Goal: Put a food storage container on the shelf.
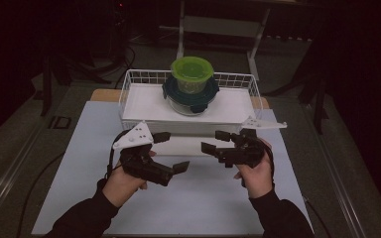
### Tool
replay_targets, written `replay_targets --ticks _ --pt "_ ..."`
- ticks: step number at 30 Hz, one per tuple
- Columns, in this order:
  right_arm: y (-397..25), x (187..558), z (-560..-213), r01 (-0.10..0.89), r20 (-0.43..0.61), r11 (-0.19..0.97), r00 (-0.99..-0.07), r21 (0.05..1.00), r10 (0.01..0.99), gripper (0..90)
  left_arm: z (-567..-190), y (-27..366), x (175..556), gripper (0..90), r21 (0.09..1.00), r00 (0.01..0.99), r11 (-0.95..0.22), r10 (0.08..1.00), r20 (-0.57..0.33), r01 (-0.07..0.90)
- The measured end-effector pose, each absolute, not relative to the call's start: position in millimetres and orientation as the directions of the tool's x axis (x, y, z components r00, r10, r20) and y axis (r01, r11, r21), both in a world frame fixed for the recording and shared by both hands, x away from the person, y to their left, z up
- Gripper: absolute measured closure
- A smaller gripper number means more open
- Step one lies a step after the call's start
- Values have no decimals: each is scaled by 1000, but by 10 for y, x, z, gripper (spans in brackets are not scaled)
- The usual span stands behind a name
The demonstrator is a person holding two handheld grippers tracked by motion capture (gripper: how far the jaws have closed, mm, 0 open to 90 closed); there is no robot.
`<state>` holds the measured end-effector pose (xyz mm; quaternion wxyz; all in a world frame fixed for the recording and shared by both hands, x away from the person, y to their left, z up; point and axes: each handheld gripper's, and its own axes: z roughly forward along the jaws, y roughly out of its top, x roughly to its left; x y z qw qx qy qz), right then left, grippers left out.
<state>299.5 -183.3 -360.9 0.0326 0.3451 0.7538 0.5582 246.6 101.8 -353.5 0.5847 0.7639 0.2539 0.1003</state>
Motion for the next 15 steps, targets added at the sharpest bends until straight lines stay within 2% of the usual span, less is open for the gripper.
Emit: replay_targets --ticks 15 --pt "-1962 2800 -4004 492 324 168 -757 855 568 203 -4021 995 2341 1 920 846 -225 504 -172 321"
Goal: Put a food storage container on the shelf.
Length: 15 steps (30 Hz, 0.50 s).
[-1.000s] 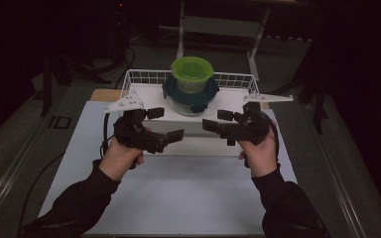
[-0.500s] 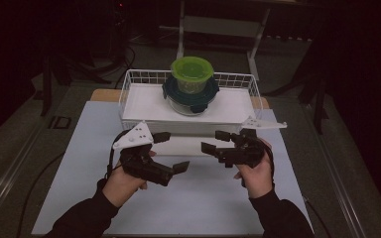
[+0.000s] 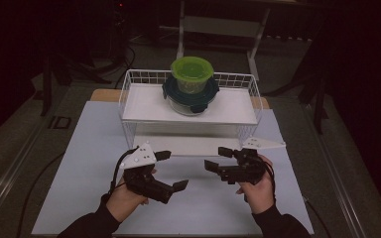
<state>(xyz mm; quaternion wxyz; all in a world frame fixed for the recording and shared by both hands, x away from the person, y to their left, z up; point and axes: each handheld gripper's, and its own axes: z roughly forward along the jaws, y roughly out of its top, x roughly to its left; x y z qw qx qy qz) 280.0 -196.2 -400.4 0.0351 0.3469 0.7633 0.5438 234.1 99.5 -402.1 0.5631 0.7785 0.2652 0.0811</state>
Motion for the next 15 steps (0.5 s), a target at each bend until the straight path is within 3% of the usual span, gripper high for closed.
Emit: replay_targets --ticks 15 --pt "-2114 2621 -4432 501 317 173 -740 848 593 203 -4578 942 2161 1 874 851 -326 498 -166 361"
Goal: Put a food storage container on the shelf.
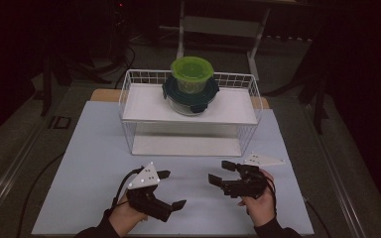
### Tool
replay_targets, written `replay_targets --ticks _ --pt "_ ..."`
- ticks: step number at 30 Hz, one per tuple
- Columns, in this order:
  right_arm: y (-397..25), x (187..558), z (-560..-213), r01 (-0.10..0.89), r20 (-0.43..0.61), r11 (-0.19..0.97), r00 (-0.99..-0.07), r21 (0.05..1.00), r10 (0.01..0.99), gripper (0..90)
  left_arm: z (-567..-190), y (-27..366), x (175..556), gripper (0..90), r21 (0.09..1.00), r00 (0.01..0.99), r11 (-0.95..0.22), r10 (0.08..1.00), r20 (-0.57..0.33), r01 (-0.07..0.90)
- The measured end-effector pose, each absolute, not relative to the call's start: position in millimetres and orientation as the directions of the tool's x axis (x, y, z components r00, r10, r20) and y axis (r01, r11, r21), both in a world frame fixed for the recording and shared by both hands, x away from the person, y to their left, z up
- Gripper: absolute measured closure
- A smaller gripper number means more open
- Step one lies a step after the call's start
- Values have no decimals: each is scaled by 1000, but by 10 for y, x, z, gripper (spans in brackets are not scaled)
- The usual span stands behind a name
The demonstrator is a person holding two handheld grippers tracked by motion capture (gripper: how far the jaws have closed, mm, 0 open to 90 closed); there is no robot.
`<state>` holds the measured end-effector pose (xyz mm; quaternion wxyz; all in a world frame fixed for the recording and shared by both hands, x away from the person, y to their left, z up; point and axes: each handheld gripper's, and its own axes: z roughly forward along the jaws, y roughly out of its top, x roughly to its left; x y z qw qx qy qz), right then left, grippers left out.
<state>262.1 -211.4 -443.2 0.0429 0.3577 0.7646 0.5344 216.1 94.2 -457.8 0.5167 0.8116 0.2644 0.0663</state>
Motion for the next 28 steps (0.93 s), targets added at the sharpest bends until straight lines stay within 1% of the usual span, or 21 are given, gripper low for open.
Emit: replay_targets --ticks 11,15,19,28 --pt "-2273 2494 -4726 525 299 205 -717 826 629 199 -4738 969 2111 1 885 855 -313 494 -158 344" --pt "-2336 2448 -4783 532 298 208 -709 821 639 198 -4776 1018 2144 1 885 848 -304 504 -165 353" --pt "-2386 2396 -4838 522 268 229 -708 822 653 194 -4828 1058 2162 1 880 839 -301 516 -174 368" --pt "-2464 2406 -4896 521 254 227 -695 823 672 195 -4927 1072 2183 1 869 831 -323 532 -161 375"
